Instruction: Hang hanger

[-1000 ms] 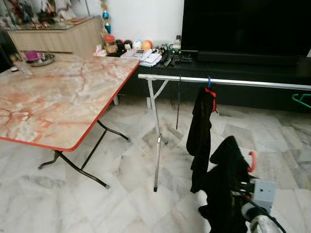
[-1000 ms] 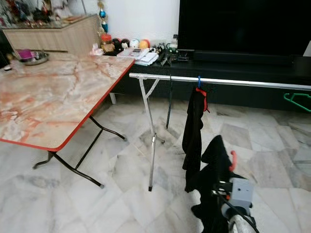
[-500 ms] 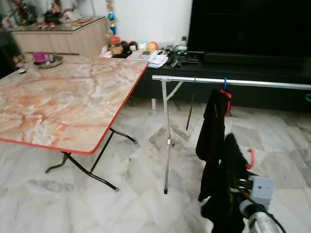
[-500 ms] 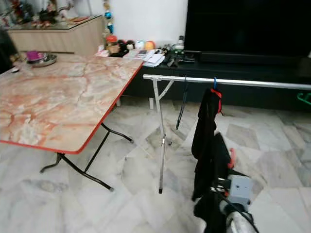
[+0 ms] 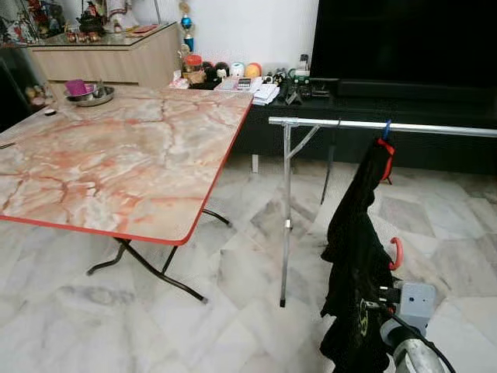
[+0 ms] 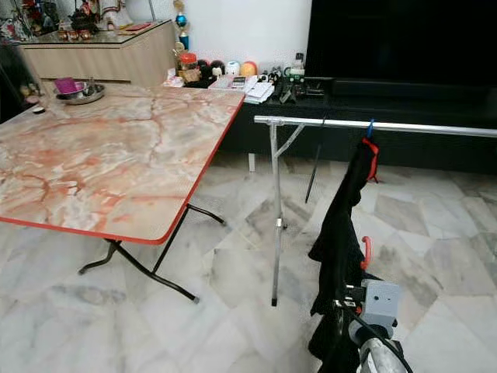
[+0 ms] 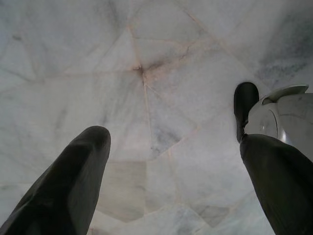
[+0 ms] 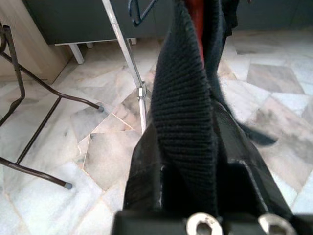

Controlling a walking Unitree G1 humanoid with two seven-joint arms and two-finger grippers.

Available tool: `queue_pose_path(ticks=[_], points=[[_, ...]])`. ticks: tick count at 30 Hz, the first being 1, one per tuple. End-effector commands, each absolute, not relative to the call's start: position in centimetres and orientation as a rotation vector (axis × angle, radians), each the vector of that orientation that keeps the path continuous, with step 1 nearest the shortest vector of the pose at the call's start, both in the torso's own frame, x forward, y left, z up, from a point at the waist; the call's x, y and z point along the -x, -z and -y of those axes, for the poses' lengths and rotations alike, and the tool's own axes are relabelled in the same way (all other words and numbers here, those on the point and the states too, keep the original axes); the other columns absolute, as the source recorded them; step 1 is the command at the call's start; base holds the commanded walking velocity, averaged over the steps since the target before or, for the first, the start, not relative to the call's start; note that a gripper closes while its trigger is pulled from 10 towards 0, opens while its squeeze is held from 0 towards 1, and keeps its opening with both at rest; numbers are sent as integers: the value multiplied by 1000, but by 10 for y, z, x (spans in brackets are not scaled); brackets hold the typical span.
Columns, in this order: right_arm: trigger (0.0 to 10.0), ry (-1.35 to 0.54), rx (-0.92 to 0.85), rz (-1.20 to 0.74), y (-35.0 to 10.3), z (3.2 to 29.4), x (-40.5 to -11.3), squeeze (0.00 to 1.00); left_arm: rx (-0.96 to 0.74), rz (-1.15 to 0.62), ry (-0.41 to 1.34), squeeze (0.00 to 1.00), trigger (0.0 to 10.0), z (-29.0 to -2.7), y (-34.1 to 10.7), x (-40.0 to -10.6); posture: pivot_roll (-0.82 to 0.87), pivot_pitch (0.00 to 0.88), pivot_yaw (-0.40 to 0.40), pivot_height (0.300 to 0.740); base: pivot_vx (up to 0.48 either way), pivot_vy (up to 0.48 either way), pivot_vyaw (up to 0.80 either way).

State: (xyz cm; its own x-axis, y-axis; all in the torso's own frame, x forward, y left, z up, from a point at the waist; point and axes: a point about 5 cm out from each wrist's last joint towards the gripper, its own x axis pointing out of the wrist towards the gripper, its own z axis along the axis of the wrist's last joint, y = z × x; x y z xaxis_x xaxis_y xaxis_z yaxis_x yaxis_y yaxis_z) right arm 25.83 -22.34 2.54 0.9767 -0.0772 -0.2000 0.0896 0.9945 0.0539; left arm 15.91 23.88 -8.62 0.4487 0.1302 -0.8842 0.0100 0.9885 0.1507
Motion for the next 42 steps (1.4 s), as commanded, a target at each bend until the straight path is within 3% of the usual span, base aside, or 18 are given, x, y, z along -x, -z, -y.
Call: queue_pose_path(ticks=[1,42], points=[[10000,93,-53,-149,-34,228,-263,0,-140,-1105,-66,0,10000,-237,87,-158,76,0,48,740,0,0,0],[10000,134,-43,-149,-39,233,-271,0,-128,-1097,-61,0,10000,-235,87,-158,79,0,38,740,-233,0,0]])
